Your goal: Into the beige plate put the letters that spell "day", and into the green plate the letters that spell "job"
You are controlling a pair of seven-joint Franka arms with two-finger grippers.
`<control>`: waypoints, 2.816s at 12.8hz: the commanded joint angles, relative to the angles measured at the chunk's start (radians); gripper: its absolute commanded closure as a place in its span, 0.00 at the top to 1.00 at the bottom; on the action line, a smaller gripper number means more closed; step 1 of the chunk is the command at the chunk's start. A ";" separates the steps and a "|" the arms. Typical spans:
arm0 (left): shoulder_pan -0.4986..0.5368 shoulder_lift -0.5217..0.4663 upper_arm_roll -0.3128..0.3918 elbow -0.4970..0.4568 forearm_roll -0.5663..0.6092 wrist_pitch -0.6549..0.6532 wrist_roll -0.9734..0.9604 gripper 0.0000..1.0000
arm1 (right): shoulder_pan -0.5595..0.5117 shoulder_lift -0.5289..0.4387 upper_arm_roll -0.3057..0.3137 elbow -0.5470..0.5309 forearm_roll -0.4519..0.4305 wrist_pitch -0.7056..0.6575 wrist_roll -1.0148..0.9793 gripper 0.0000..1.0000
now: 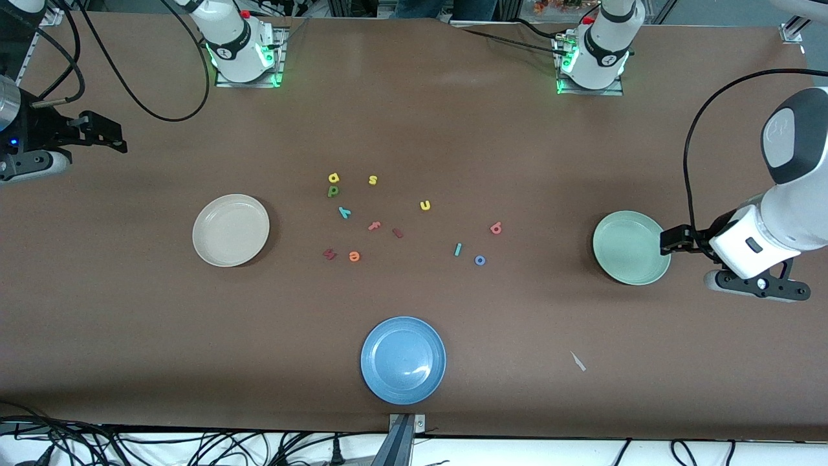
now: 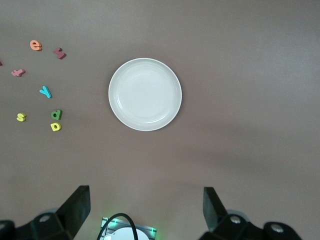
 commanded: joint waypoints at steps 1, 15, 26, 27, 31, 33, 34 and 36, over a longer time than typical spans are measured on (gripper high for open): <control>0.007 -0.015 -0.004 -0.001 -0.023 -0.008 0.013 1.00 | -0.006 0.008 0.008 0.032 -0.006 -0.029 0.018 1.00; 0.008 -0.015 -0.004 -0.001 -0.023 -0.008 0.013 1.00 | 0.002 0.034 0.010 0.026 -0.004 -0.023 0.018 1.00; 0.005 -0.015 -0.004 -0.001 -0.023 -0.008 0.013 1.00 | -0.001 0.068 0.013 0.026 0.006 0.002 0.036 1.00; 0.004 -0.015 -0.005 -0.001 -0.023 -0.008 0.012 1.00 | 0.000 0.071 0.018 0.016 0.008 0.004 0.064 1.00; -0.001 -0.015 -0.005 0.000 -0.021 -0.008 0.012 1.00 | 0.000 0.071 0.019 0.000 0.009 -0.006 0.089 1.00; -0.001 -0.015 -0.005 -0.001 -0.021 -0.008 0.012 1.00 | 0.005 0.073 0.018 -0.005 0.003 0.005 0.092 1.00; -0.001 -0.015 -0.005 0.000 -0.023 -0.008 0.012 1.00 | 0.005 0.077 0.019 -0.005 0.000 0.005 0.092 1.00; 0.000 -0.015 -0.005 -0.001 -0.024 -0.008 0.012 1.00 | 0.002 0.091 0.009 -0.001 0.008 0.005 0.075 1.00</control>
